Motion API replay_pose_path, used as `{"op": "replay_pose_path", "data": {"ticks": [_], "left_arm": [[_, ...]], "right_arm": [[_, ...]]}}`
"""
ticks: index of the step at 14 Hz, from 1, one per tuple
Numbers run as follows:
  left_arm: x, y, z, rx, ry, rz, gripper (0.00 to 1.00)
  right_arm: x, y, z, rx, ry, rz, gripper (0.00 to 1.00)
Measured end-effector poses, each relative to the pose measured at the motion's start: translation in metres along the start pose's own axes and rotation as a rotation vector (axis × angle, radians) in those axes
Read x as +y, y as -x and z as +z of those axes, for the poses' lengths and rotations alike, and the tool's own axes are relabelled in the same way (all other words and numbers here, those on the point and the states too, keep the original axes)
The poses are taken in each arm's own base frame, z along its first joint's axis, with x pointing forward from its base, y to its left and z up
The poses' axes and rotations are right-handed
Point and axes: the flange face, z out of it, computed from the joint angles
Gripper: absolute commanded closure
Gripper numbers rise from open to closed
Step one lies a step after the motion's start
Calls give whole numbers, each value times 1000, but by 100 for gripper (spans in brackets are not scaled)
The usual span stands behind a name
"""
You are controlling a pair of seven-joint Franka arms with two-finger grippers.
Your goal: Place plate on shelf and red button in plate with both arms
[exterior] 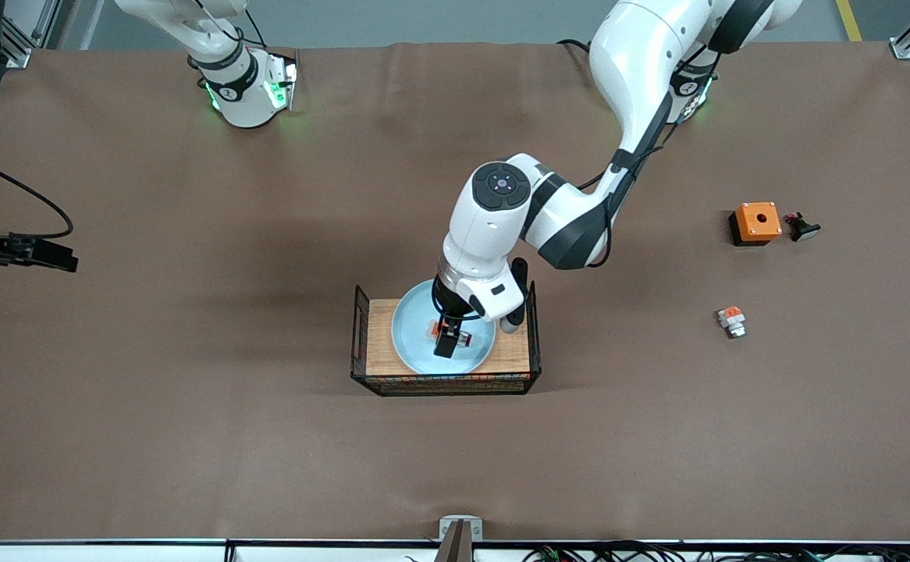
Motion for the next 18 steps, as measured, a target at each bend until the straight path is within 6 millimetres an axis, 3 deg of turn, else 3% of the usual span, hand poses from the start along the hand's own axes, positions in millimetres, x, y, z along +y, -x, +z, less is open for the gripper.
{"op": "replay_pose_path", "data": {"ticks": [3, 5, 9, 13, 16, 18], "left_arm": [[17, -18, -28, 2, -2, -35, 0], [31, -31, -61, -11, -5, -17, 0], [46, -64, -118, -49, -72, 134, 0], [51, -109, -138, -36, -142, 380, 0], [42, -140, -143, -44, -187, 653, 0], [32, -159, -149, -44, -212, 725, 0]], "right_arm": [[1, 18, -15, -52, 0, 0, 0], [2, 27, -21, -69, 0, 7, 0], [4, 54, -58, -11, -12, 7, 0], [5, 72, -70, 1, -75, 2, 0], [8, 78, -67, 7, -84, 7, 0], [7, 85, -64, 25, -89, 4, 0]]}}
